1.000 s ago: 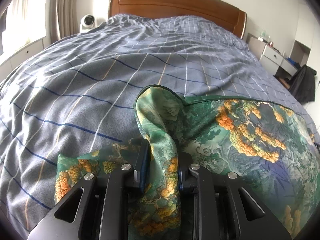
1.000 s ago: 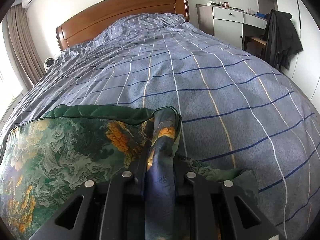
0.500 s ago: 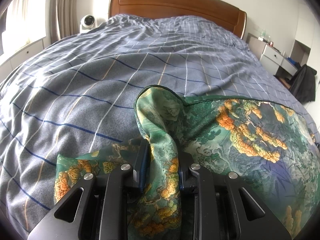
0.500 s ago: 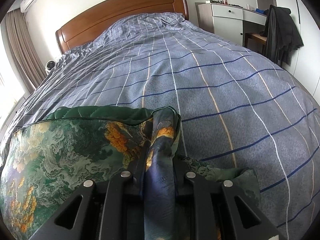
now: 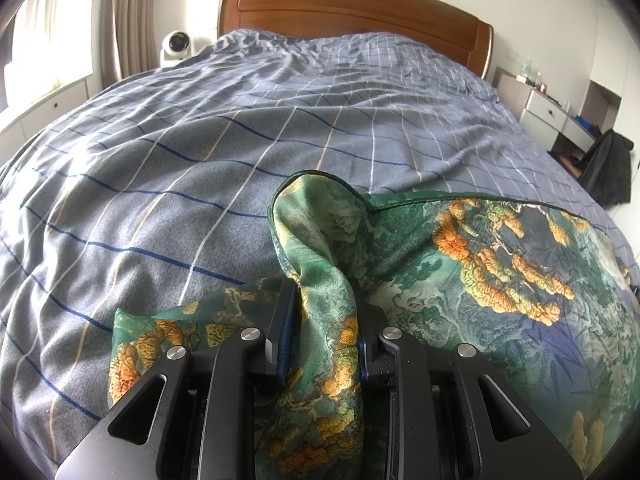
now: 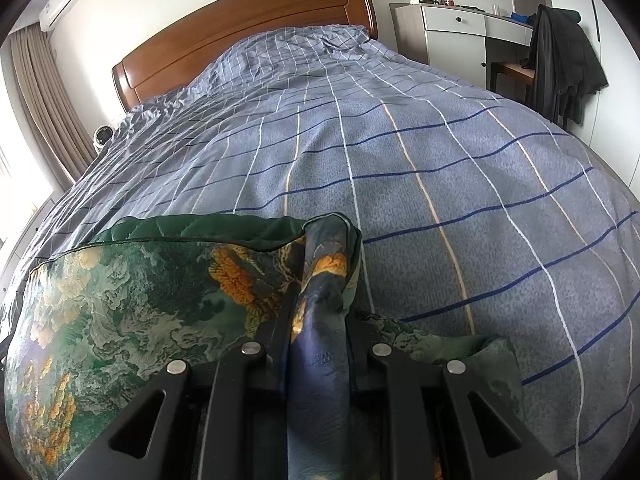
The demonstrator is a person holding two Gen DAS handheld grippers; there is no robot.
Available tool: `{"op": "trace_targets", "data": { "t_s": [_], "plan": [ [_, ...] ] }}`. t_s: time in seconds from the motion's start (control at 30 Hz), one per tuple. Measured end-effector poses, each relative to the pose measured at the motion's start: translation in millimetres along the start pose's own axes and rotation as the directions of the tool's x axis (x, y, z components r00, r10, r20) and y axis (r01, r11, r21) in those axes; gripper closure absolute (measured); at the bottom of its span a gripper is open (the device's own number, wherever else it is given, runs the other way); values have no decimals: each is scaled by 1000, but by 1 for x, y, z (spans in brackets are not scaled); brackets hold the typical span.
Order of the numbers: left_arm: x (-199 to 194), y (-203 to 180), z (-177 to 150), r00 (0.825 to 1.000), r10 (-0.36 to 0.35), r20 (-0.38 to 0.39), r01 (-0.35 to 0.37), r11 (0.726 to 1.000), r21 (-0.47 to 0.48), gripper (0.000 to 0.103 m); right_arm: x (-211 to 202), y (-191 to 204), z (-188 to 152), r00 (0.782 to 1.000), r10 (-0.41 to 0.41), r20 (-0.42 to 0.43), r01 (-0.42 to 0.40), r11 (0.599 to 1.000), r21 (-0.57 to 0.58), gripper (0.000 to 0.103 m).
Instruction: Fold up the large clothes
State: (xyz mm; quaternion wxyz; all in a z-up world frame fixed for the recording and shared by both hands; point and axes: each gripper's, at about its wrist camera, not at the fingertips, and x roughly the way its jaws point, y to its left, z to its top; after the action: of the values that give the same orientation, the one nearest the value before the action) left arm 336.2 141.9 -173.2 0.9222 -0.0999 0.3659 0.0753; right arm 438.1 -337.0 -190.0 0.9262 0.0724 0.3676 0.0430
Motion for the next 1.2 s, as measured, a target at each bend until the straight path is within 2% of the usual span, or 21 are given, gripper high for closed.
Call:
{"op": "trace_targets", "data": {
  "t_s": [0.13, 0.23, 0.3, 0.33, 0.37, 0.4, 0.47, 0.53, 0.57, 0.67, 0.7, 0.73, 0.8, 0.83, 0.93, 1.0, 1.07, 1.17, 1.2],
  "plan": [
    [0, 0, 0, 1000, 2, -1, -2, 1000, 0, 76, 1, -2, 0, 1000, 12, -2, -12, 1000, 9, 83],
    [-1, 1, 2, 1000, 13, -3, -13, 1000, -8, 64, 2, -3, 2, 1000, 24, -11, -24, 1000, 20, 83],
    [-3, 4, 4, 1000, 25, -10, -25, 999, -23, 40, 0, -3, 4, 999, 34, -19, -33, 999, 33, 82],
    [-4, 5, 7, 999, 32, -27, -33, 999, -31, 33, -2, -4, 6, 999, 32, -30, -31, 999, 39, 81],
    [-7, 7, 11, 998, 40, -46, -42, 998, -36, 22, -6, -3, 10, 999, 14, -46, -12, 999, 39, 76],
    [-10, 9, 14, 997, 42, -62, -44, 998, -41, 17, -11, -2, 15, 999, -17, -51, 19, 999, 31, 63],
    [-24, 12, 21, 998, 22, -66, -25, 999, -48, 15, -33, 4, 25, 996, -89, -21, 89, 996, 8, 50],
    [-54, 14, 24, 1000, 20, -21, -21, 998, -52, 14, -67, 9, 33, 993, -105, 62, 106, 994, -4, 47],
    [-66, 14, 23, 1000, 24, 3, -24, 998, -50, 12, -91, 14, 35, 988, -104, 111, 106, 994, -10, 41],
    [-125, 5, 14, 988, 51, 149, -51, 999, 0, 2, -142, 26, 25, 976, -103, 193, 114, 992, -45, 18],
    [-147, -3, 9, 972, 82, 220, -91, 995, 35, 0, -158, 32, 18, 971, -107, 213, 123, 991, -61, 15],
    [-171, -12, 2, 948, 118, 295, -146, 987, 73, 0, -168, 34, 14, 968, -109, 227, 129, 989, -73, 15],
    [-198, -26, -9, 913, 154, 377, -211, 971, 113, 0, -198, 51, -10, 954, -112, 278, 153, 980, -131, 15],
    [-210, -33, -16, 905, 165, 393, -230, 965, 126, 0, -210, 59, -22, 945, -120, 303, 174, 972, -160, 15],
    [-230, -48, -31, 916, 179, 359, -236, 964, 124, 0, -240, 81, -59, 909, -158, 387, 260, 939, -227, 14],
    [-240, -53, -44, 922, 169, 347, -222, 968, 117, 0, -256, 88, -82, 895, -167, 415, 286, 927, -244, 11],
    [-251, -61, -58, 921, 166, 352, -216, 970, 109, 0, -268, 98, -104, 895, -163, 415, 287, 923, -257, 11],
    [-265, -78, -82, 903, 165, 398, -235, 962, 135, 0, -277, 107, -128, 905, -143, 401, 271, 920, -284, 10],
    [-268, -86, -87, 901, 160, 403, -243, 956, 164, 0, -280, 111, -136, 911, -130, 391, 258, 919, -297, 10]
  ]
}}
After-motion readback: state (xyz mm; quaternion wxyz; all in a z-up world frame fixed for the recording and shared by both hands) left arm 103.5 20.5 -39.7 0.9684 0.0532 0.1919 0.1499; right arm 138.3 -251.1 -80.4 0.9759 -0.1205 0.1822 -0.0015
